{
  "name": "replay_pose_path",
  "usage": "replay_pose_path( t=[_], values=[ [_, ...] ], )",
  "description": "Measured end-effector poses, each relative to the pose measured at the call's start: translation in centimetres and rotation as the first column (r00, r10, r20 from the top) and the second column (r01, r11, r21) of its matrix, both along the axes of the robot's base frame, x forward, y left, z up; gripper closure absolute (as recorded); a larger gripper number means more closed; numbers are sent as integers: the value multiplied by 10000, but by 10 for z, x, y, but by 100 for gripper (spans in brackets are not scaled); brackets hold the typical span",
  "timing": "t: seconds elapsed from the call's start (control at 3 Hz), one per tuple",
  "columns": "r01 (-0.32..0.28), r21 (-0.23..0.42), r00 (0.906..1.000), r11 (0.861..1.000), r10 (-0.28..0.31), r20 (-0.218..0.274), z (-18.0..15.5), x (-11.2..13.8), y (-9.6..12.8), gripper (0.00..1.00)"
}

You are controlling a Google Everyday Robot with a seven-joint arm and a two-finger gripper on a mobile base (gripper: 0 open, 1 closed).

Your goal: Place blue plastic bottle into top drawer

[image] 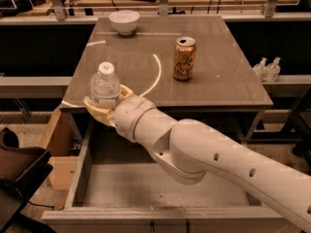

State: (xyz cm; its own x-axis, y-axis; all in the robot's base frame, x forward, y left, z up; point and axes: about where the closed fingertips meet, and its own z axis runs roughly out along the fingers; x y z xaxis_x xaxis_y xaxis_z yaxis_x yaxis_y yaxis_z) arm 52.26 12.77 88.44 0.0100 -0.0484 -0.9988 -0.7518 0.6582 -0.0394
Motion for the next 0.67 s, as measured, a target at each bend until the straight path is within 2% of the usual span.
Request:
replay_pose_path(
  t=[0.67],
  values=[
    [1, 0, 10000, 10000, -1, -1, 0, 0, 0, 100]
  ],
)
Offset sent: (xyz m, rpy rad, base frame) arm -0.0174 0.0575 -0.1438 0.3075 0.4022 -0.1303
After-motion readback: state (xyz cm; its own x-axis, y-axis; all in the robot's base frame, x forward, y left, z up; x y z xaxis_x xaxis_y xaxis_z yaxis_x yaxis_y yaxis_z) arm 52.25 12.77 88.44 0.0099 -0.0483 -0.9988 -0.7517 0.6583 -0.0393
